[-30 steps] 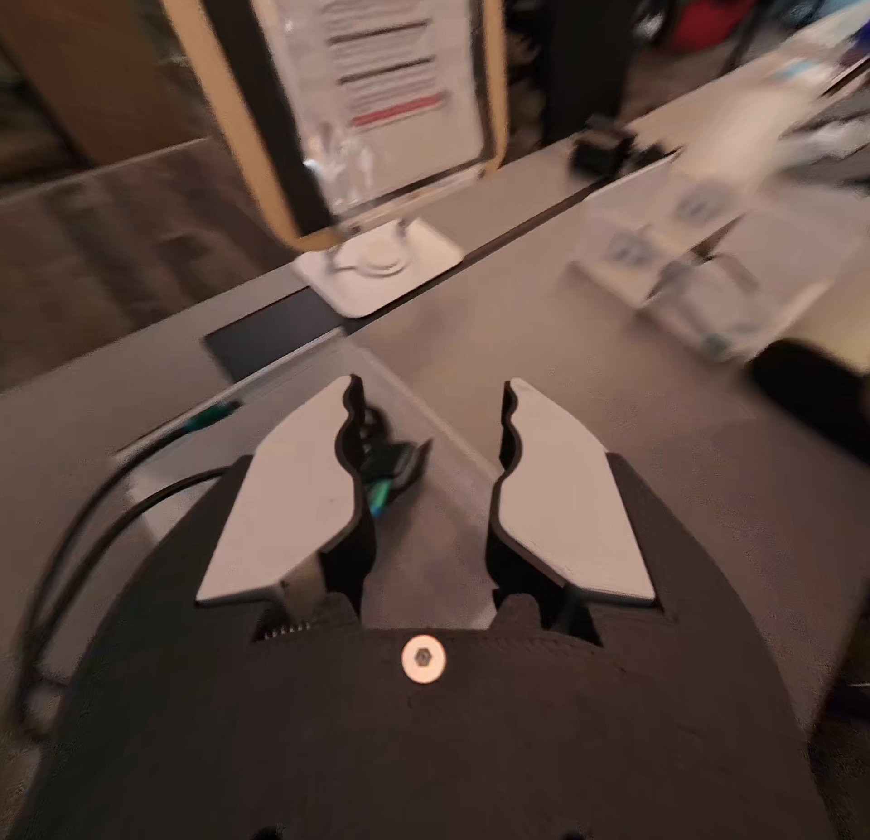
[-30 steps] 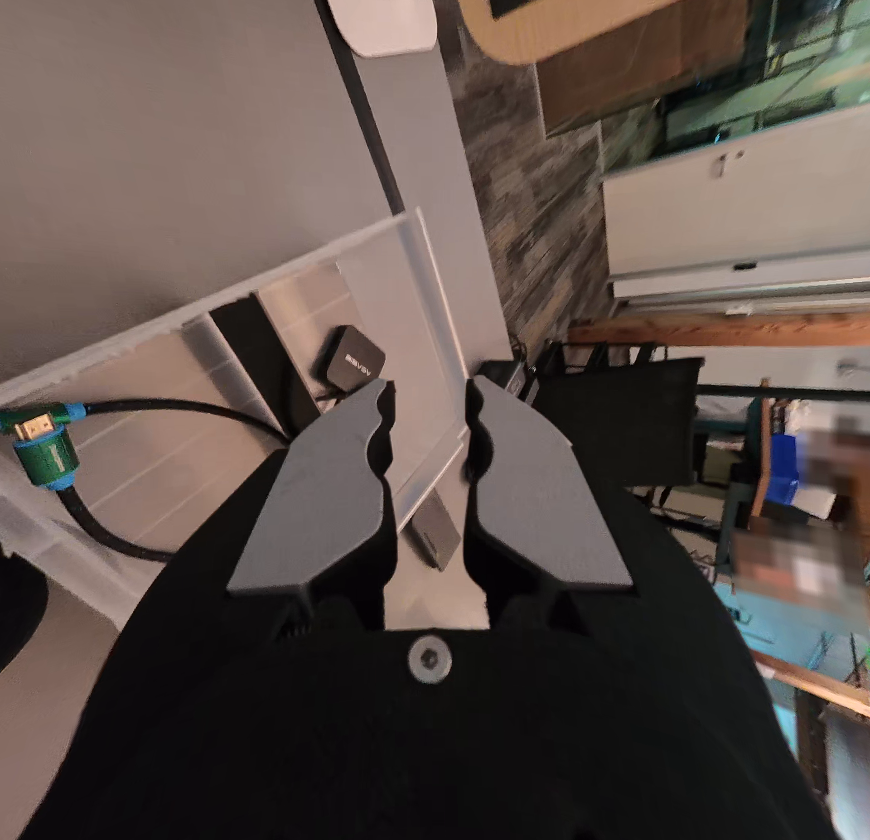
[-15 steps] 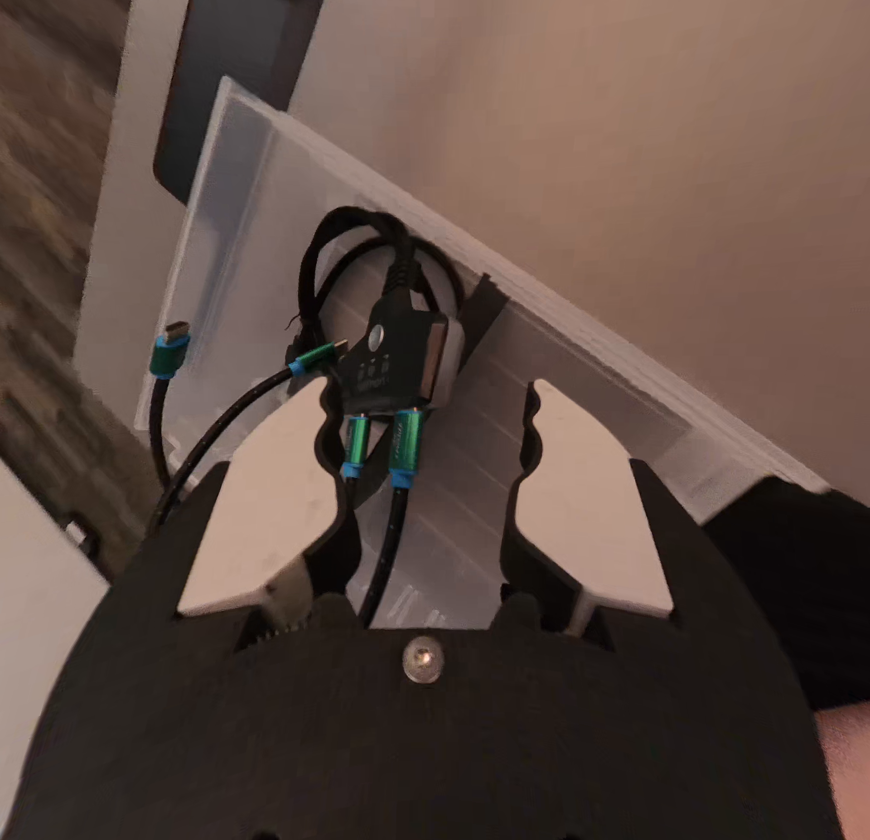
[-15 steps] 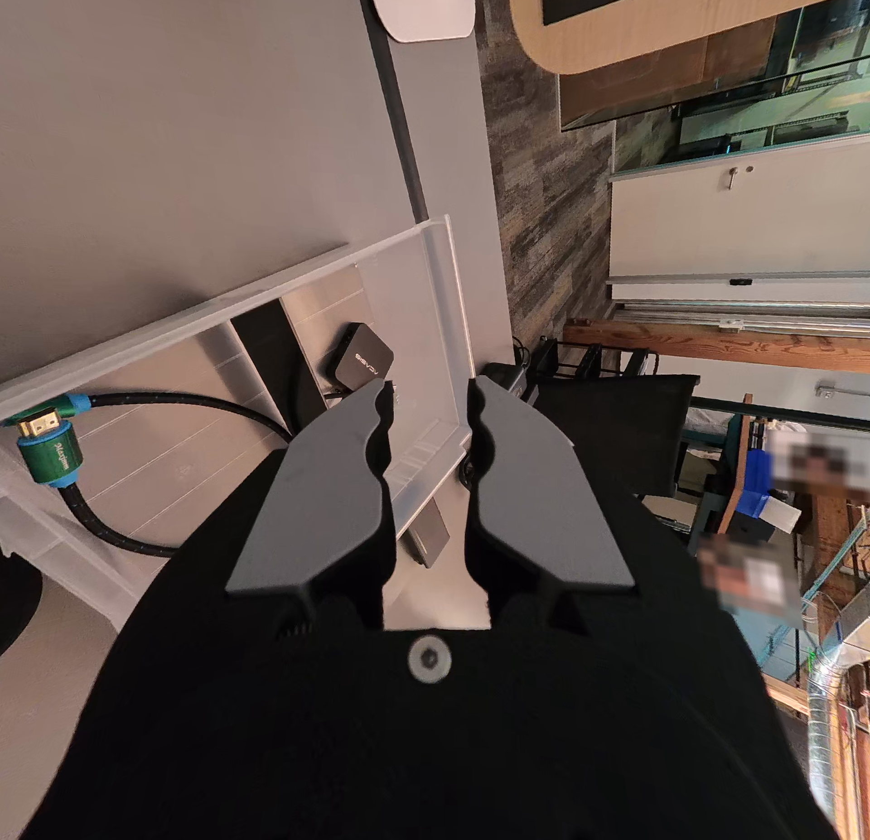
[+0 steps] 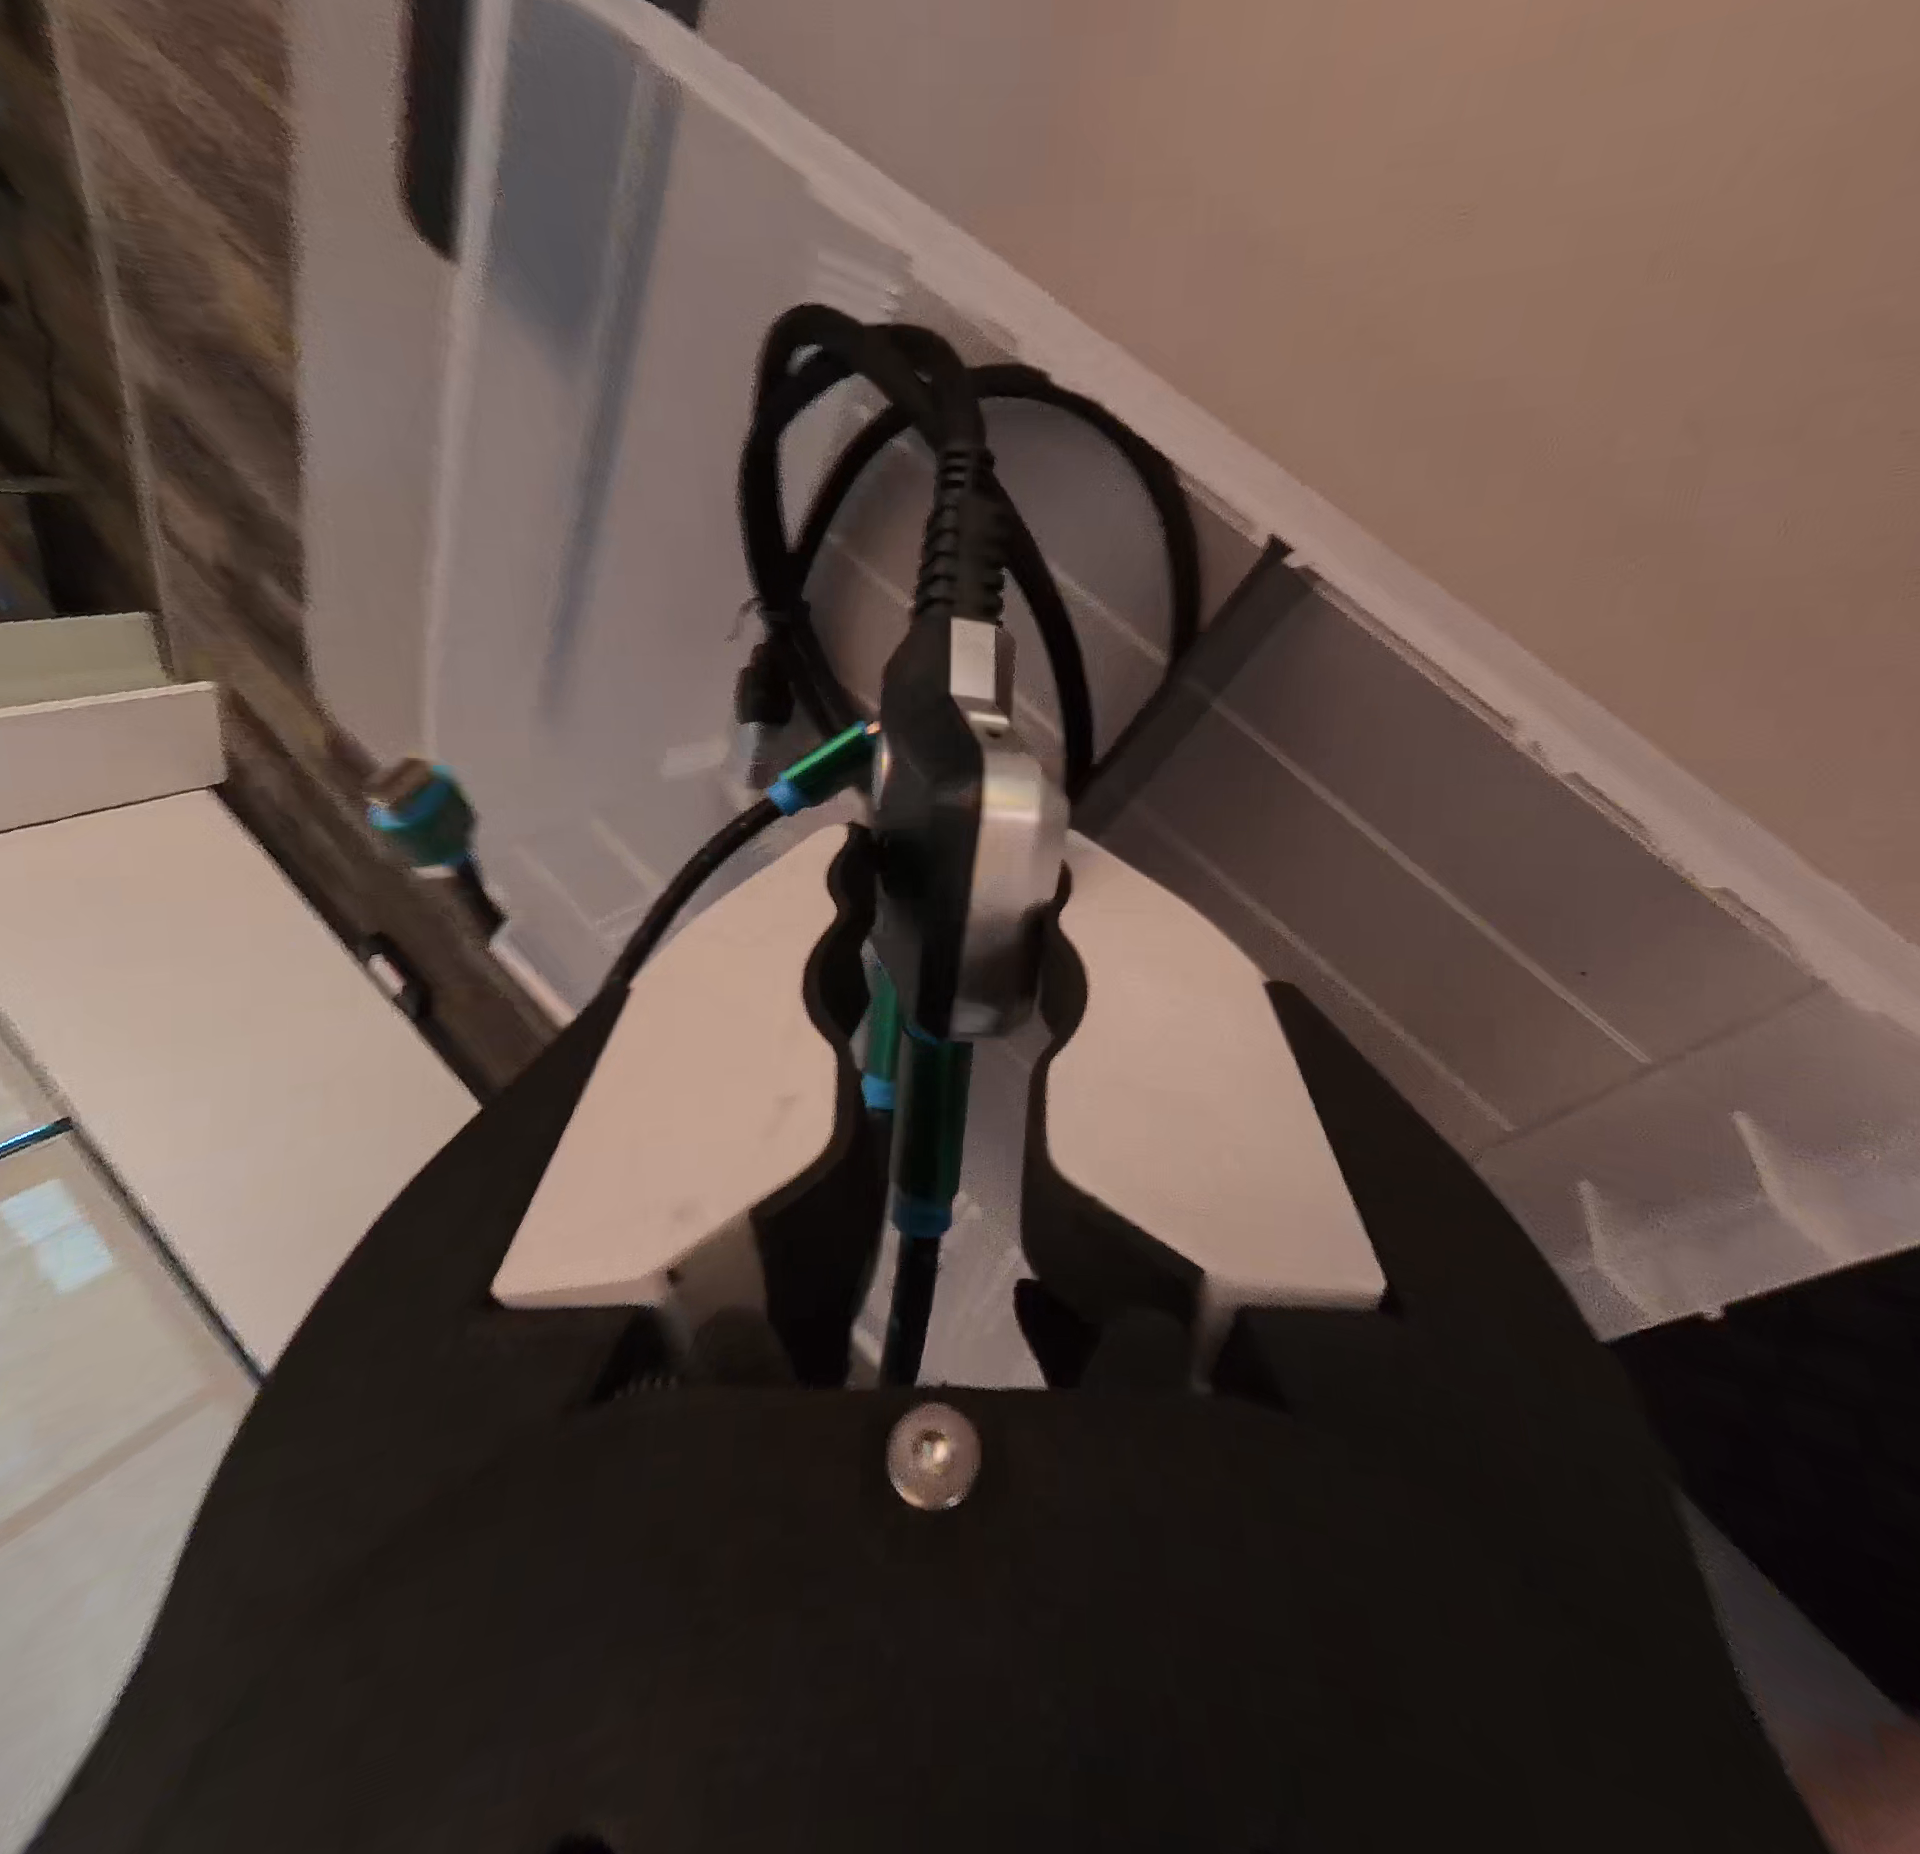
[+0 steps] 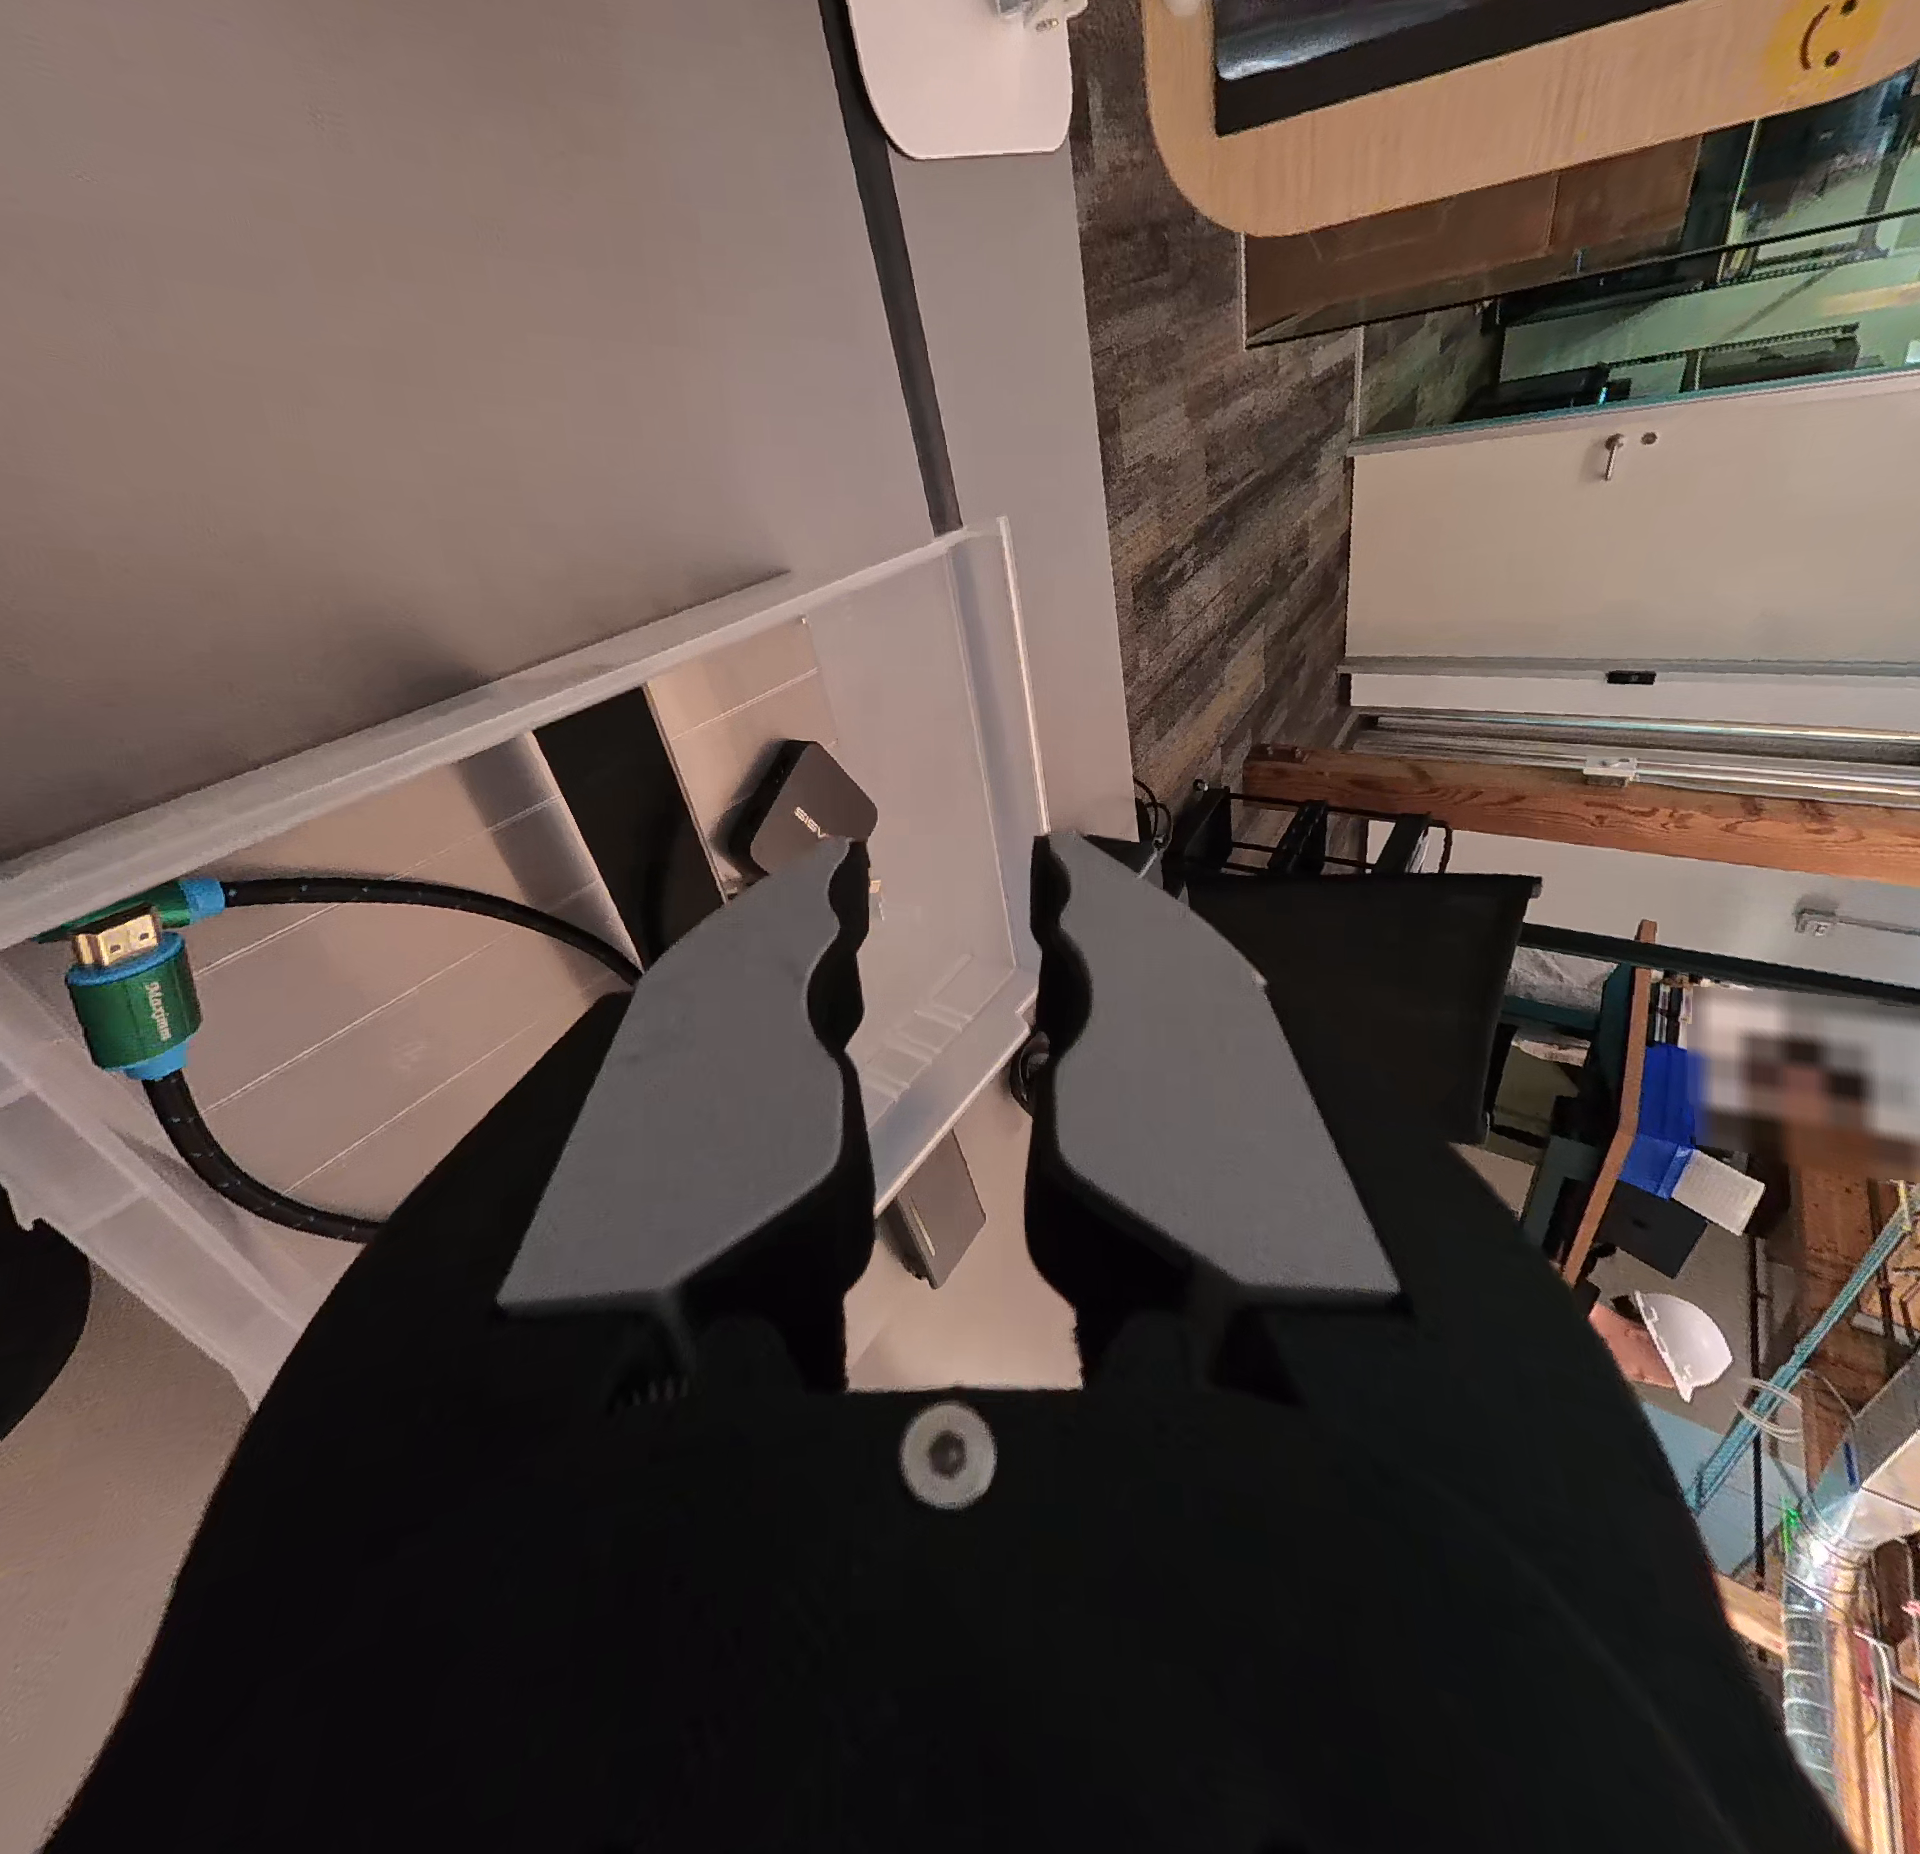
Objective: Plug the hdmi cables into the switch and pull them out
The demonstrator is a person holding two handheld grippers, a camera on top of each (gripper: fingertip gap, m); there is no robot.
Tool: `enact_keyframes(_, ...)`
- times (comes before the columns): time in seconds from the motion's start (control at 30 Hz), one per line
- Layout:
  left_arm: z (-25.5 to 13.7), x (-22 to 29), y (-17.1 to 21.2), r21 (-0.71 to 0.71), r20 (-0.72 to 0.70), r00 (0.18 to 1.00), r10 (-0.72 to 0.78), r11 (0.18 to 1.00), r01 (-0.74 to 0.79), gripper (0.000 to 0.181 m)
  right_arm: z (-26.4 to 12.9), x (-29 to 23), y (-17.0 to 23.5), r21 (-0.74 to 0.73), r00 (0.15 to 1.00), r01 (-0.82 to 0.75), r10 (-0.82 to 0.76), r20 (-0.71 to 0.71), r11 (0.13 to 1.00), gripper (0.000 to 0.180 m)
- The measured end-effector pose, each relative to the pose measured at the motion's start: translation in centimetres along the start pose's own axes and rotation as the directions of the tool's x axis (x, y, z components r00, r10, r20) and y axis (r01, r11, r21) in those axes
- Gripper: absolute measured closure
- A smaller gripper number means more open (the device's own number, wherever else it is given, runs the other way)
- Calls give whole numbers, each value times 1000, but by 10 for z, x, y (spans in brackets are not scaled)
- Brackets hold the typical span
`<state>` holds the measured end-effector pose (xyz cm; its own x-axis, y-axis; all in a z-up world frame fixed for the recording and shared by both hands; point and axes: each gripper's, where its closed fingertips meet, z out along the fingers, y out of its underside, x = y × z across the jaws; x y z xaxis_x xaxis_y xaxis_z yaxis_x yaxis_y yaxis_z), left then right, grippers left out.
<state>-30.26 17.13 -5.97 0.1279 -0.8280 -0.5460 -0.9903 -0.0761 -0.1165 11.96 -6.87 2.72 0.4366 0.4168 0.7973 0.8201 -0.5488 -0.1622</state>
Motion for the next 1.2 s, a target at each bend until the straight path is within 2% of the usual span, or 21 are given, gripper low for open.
enact_keyframes(0.07,-14,-15,-2,36,77,997,-31,999,28,156,2,-2,-1,-1,1000,11,-11,5,1000,149)
enact_keyframes(0.27,-64,-52,-3,214,122,953,-279,945,249,161,10,-5,-4,-11,999,33,-33,17,999,149)
enact_keyframes(0.4,-109,-66,2,388,126,914,-386,867,313,161,14,-8,-6,-15,999,47,-47,25,999,149)
enact_keyframes(0.53,-159,-74,-1,579,74,872,-485,733,358,161,19,-11,-10,-26,997,72,-72,29,997,149)
enact_keyframes(0.73,-230,-70,-17,811,-8,861,-508,501,303,161,18,-14,-30,23,994,108,-108,18,994,151)
enact_keyframes(0.97,-331,-52,-1,963,57,812,-582,246,109,162,-6,-34,-98,311,985,155,-172,28,938,153)
enact_keyframes(1.1,-370,-41,23,980,137,734,-665,199,-3,162,-7,-50,-118,365,973,193,-227,52,911,153)
enact_keyframes(1.2,-396,-25,31,992,116,733,-670,110,-57,162,-2,-57,-121,355,966,210,-249,66,911,153)
